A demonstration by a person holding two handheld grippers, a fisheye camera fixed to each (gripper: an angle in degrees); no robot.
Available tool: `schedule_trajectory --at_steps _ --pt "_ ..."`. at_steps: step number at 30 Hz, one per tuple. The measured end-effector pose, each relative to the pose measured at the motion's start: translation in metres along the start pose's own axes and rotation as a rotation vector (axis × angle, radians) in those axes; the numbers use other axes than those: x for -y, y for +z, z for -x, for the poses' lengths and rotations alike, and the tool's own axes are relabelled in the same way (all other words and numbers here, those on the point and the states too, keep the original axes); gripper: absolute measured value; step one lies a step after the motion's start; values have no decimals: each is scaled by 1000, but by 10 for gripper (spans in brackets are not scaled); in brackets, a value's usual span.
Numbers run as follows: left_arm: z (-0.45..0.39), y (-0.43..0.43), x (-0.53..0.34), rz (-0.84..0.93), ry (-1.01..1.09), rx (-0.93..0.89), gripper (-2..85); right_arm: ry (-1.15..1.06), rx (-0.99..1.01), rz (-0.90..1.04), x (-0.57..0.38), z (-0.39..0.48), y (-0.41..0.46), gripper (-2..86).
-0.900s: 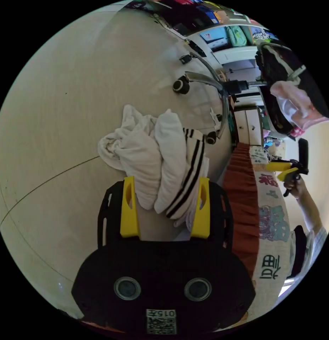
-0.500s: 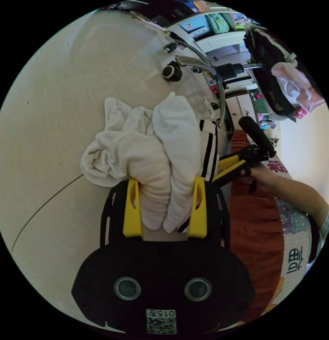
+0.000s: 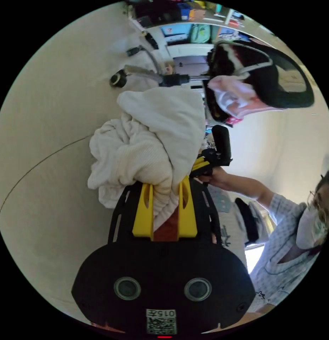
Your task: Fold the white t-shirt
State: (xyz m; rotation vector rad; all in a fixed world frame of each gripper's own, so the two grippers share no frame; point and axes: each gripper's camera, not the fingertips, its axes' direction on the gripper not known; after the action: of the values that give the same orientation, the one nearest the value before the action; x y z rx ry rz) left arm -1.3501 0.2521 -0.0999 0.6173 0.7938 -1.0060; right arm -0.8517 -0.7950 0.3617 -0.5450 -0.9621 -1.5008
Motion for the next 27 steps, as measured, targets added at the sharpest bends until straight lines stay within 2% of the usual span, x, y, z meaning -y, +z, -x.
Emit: schedule_trajectory --at_steps 5,9,15,23,27 --pt "-133 -72 -51 -111 188 19 108 -174 1 -231 -45 107 -109 16" --pt "-243 -108 -122 -173 308 0 108 -287 -74 -360 -99 190 -176 16" --pt "-352 -122 -261 -177 318 -47 109 -318 -79 -477 -205 310 -232 21" --pt "-406 -72 -444 5 244 -82 111 -78 -9 -559 -361 412 -217 35" --pt "-406 -31 -536 80 237 50 112 -23 58 -597 -410 424 -190 42"
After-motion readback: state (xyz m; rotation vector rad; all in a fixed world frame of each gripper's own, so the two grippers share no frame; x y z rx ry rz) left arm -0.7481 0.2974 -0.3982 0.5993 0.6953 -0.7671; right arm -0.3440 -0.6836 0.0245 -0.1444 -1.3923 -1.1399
